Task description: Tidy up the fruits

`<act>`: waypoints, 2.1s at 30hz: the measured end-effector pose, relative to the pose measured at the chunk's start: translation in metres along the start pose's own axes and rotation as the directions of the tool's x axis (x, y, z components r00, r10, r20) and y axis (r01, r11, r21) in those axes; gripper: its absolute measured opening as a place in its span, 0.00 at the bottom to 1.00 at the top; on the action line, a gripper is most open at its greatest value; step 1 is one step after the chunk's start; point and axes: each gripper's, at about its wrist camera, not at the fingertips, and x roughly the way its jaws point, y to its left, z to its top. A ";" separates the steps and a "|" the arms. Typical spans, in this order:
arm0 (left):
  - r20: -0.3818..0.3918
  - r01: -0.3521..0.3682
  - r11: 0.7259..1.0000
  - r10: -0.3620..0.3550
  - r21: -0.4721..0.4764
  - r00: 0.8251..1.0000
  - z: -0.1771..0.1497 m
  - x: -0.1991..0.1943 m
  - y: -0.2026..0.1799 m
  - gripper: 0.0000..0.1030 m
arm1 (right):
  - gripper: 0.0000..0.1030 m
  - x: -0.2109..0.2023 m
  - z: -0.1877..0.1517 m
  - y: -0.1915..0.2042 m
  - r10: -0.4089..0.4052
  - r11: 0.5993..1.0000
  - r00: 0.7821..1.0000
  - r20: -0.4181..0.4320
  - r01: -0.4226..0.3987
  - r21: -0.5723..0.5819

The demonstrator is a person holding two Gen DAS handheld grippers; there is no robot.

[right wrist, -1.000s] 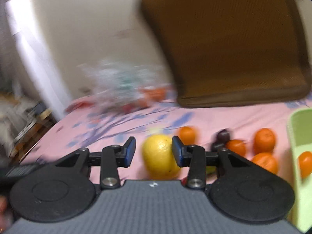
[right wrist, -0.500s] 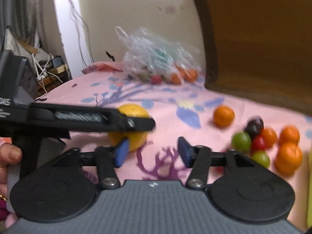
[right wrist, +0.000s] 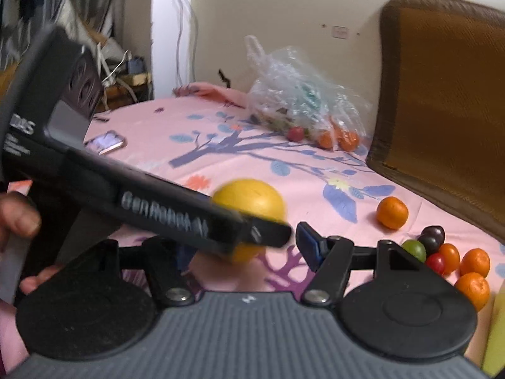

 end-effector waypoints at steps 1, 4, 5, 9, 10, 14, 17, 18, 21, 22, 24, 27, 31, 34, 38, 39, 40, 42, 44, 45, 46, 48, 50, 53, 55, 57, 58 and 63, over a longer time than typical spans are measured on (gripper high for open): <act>-0.009 0.013 1.000 -0.013 0.012 1.000 0.000 0.001 -0.007 0.61 | 0.66 -0.003 -0.004 0.003 -0.027 0.999 1.000 -0.001 0.027 -0.020; -0.004 0.049 0.995 -0.049 0.092 0.999 0.010 0.002 -0.039 0.60 | 0.65 -0.021 -0.017 -0.001 -0.080 0.997 0.997 0.020 0.080 0.005; 0.009 0.064 0.989 -0.066 0.135 0.998 0.016 0.003 -0.055 0.61 | 0.65 -0.029 -0.020 -0.005 -0.098 0.995 0.995 0.036 0.097 0.020; 0.005 0.155 0.960 -0.161 0.233 0.987 0.043 0.025 -0.112 0.61 | 0.65 -0.072 -0.026 -0.026 -0.236 0.971 0.961 0.146 0.225 0.087; -0.006 0.183 0.951 -0.188 0.249 0.982 0.049 0.035 -0.126 0.61 | 0.66 -0.085 -0.027 -0.035 -0.279 0.958 0.946 0.168 0.262 0.114; -0.082 0.275 0.915 -0.262 0.295 0.961 0.059 0.086 -0.173 0.61 | 0.67 -0.123 -0.040 -0.079 -0.433 0.893 0.879 0.200 0.387 0.230; -0.144 0.305 0.908 -0.274 0.288 0.951 0.057 0.119 -0.192 0.60 | 0.67 -0.136 -0.055 -0.113 -0.503 0.841 0.850 0.156 0.440 0.316; -0.153 0.306 0.905 -0.272 0.296 0.950 0.056 0.127 -0.197 0.61 | 0.67 -0.138 -0.061 -0.124 -0.522 0.824 0.842 0.134 0.457 0.334; -0.169 0.287 0.911 -0.246 0.297 0.955 0.052 0.139 -0.205 0.59 | 0.66 -0.137 -0.073 -0.147 -0.549 0.793 0.832 0.081 0.488 0.364; -0.160 0.282 0.912 -0.244 0.297 0.956 0.051 0.139 -0.205 0.61 | 0.65 -0.136 -0.076 -0.152 -0.549 0.789 0.833 0.072 0.488 0.372; -0.148 0.257 0.915 -0.221 0.311 0.964 0.050 0.137 -0.205 0.63 | 0.65 -0.135 -0.080 -0.156 -0.558 0.785 0.827 0.073 0.497 0.370; -0.121 0.242 0.918 -0.215 0.313 0.969 0.053 0.126 -0.206 0.63 | 0.66 -0.134 -0.082 -0.156 -0.568 0.781 0.818 0.089 0.502 0.372; -0.018 0.222 0.931 -0.227 0.289 0.974 0.062 0.090 -0.192 0.67 | 0.66 -0.142 -0.087 -0.152 -0.573 0.777 0.813 0.103 0.498 0.386; 0.056 0.191 0.955 -0.209 0.227 0.976 0.065 0.056 -0.157 0.67 | 0.66 -0.153 -0.088 -0.141 -0.595 0.760 0.795 0.116 0.511 0.401; 0.109 0.033 0.988 -0.050 0.153 0.993 0.052 0.023 -0.097 0.67 | 0.61 -0.168 -0.087 -0.123 -0.600 0.755 0.785 0.153 0.494 0.431; 0.105 -0.004 0.990 -0.011 0.142 0.994 0.048 0.018 -0.085 0.67 | 0.56 -0.170 -0.085 -0.119 -0.586 0.768 0.793 0.169 0.476 0.429; 0.094 -0.043 0.991 0.031 0.130 0.995 0.043 0.015 -0.073 0.67 | 0.47 -0.170 -0.082 -0.115 -0.568 0.782 0.803 0.180 0.458 0.424; 0.065 -0.099 0.988 0.092 0.116 0.994 0.035 0.016 -0.056 0.67 | 0.36 -0.165 -0.075 -0.105 -0.525 0.813 0.827 0.200 0.417 0.406; 0.043 -0.132 0.985 0.127 0.115 0.991 0.029 0.020 -0.047 0.67 | 0.26 -0.153 -0.066 -0.095 -0.464 0.850 0.862 0.206 0.366 0.380; 0.037 -0.130 0.985 0.127 0.116 0.991 0.028 0.023 -0.044 0.67 | 0.24 -0.143 -0.062 -0.089 -0.430 0.866 0.882 0.194 0.342 0.365; 0.033 -0.119 0.986 0.116 0.118 0.993 0.027 0.026 -0.042 0.67 | 0.22 -0.133 -0.060 -0.084 -0.410 0.875 0.895 0.177 0.332 0.352; 0.020 -0.097 0.987 0.095 0.132 0.995 0.028 0.036 -0.046 0.67 | 0.21 -0.112 -0.055 -0.076 -0.391 0.887 0.911 0.132 0.334 0.320; 0.014 -0.076 0.986 0.075 0.150 0.997 0.032 0.045 -0.049 0.67 | 0.21 -0.091 -0.052 -0.075 -0.381 0.891 0.922 0.075 0.344 0.297; 0.009 -0.048 0.986 0.047 0.159 0.999 0.032 0.056 -0.050 0.65 | 0.22 -0.073 -0.048 -0.078 -0.391 0.884 0.920 0.017 0.370 0.287; 0.000 -0.063 0.985 0.063 0.159 0.998 0.029 0.062 -0.052 0.64 | 0.22 -0.069 -0.047 -0.076 -0.394 0.880 0.919 0.000 0.377 0.289; -0.012 -0.077 0.985 0.080 0.157 0.997 0.021 0.062 -0.049 0.64 | 0.22 -0.066 -0.048 -0.076 -0.393 0.877 0.920 -0.011 0.378 0.297; -0.012 -0.085 0.984 0.088 0.156 0.996 0.018 0.060 -0.049 0.64 | 0.22 -0.066 -0.049 -0.076 -0.396 0.873 0.918 -0.017 0.382 0.304; 0.013 -0.129 0.981 0.128 0.147 0.992 0.008 0.049 -0.055 0.64 | 0.22 -0.071 -0.063 -0.066 -0.430 0.843 0.902 -0.039 0.417 0.340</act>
